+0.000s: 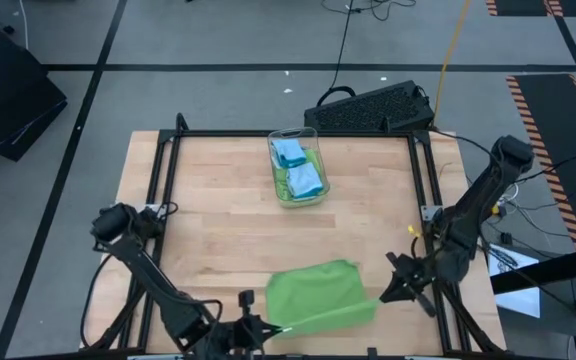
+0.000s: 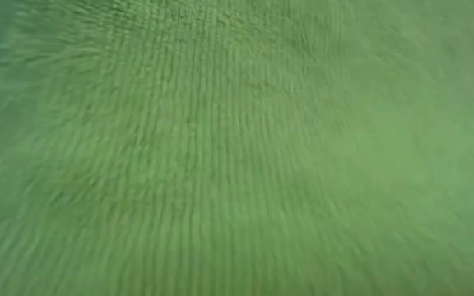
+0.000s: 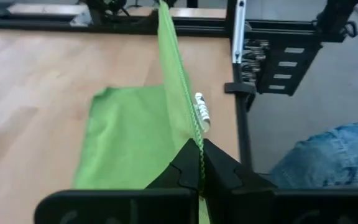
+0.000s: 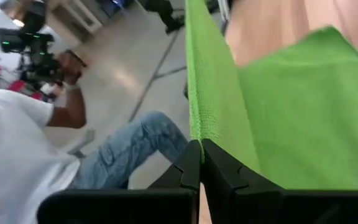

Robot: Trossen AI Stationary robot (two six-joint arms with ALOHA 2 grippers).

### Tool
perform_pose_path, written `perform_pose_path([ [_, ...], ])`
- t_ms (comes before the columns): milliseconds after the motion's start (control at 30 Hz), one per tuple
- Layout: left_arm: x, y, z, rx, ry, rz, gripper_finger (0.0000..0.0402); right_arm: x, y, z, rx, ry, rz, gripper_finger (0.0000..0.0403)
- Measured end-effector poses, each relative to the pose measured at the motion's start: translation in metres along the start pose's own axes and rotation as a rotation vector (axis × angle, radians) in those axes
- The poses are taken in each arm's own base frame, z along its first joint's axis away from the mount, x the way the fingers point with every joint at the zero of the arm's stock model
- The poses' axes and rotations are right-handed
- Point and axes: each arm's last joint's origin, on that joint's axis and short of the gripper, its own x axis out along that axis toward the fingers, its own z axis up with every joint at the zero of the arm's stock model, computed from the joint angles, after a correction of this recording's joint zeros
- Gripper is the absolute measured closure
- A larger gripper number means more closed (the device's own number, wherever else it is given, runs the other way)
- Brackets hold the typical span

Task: Fold microfiber towels
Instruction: Fold the green towel

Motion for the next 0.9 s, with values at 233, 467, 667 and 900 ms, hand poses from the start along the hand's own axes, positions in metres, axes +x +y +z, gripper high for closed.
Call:
perform_pose_path([
  [233,0.027,-0.015,-0.025,-0.075,0.059,-0.079,0.0392,0.022,0.000,-0.019,0.049,0.027,-0.055,0.0401],
  [467,0.038,-0.029,-0.043,-0.129,0.063,-0.119,0.0396,0.043,-0.003,-0.033,0.045,0.037,-0.062,0.0401],
  [667,0.042,-0.031,-0.049,-0.212,0.069,-0.098,0.0390,0.050,-0.007,-0.042,0.064,0.065,-0.091,0.0401],
  [900,0.041,-0.032,-0.049,-0.264,0.061,-0.095,0.0391,0.054,-0.004,-0.048,0.112,0.074,-0.066,0.0401],
])
